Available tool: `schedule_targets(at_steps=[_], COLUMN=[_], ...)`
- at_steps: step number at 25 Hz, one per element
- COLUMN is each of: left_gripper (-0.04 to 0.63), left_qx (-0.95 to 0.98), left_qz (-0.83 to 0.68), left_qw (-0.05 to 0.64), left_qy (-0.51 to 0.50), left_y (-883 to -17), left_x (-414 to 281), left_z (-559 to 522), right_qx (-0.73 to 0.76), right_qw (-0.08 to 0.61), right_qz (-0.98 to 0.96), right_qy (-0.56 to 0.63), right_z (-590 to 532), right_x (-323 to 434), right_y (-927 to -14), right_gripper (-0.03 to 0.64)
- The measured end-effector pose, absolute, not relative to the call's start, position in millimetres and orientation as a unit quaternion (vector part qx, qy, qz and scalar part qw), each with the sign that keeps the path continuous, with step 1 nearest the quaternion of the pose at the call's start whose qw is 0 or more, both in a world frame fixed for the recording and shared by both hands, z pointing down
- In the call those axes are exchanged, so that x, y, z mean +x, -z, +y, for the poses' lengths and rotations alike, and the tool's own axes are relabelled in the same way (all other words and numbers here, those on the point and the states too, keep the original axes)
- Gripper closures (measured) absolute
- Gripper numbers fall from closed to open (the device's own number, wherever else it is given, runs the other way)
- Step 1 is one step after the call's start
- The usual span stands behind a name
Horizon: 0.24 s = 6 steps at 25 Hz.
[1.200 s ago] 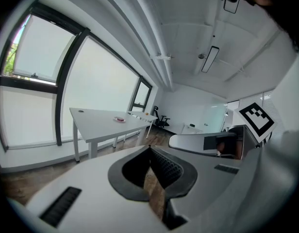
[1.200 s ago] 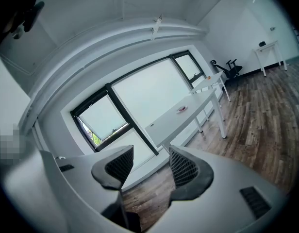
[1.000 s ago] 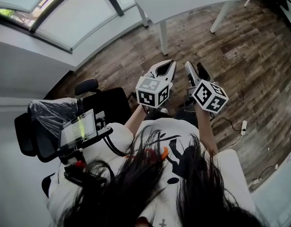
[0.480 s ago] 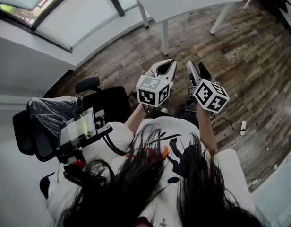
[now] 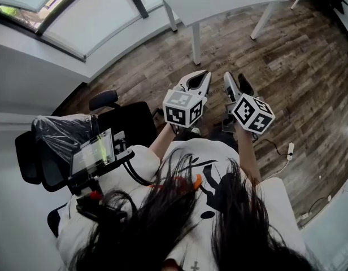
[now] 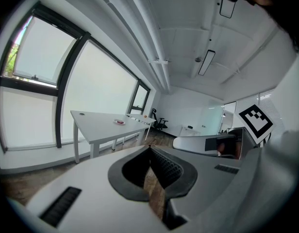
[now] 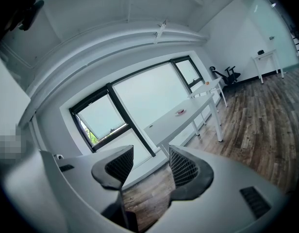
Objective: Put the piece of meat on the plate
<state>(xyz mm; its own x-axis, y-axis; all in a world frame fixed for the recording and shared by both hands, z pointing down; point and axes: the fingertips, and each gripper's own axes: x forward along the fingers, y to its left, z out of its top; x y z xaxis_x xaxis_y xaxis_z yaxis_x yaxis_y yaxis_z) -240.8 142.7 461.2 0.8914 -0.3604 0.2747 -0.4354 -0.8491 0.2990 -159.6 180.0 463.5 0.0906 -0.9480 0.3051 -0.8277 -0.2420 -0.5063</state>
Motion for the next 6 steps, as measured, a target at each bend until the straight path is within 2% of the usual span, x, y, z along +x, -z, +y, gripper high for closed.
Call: schedule_targets(at_steps=[6], left_gripper=[0.589], left_qx=[0.955], left_qz=[-0.208], left_qw=[0.184], left_qy=[-0.101], left_y=[-460.0], left_x=[-240.6], left_z=[142.9], right_qx=[-0.730], right_qw=[0.099], right_qz=[0.610], right_qy=[0.294], right_z=[180.1], right_x=[-162.8], right_y=[-463.0], right_gripper=[0.379])
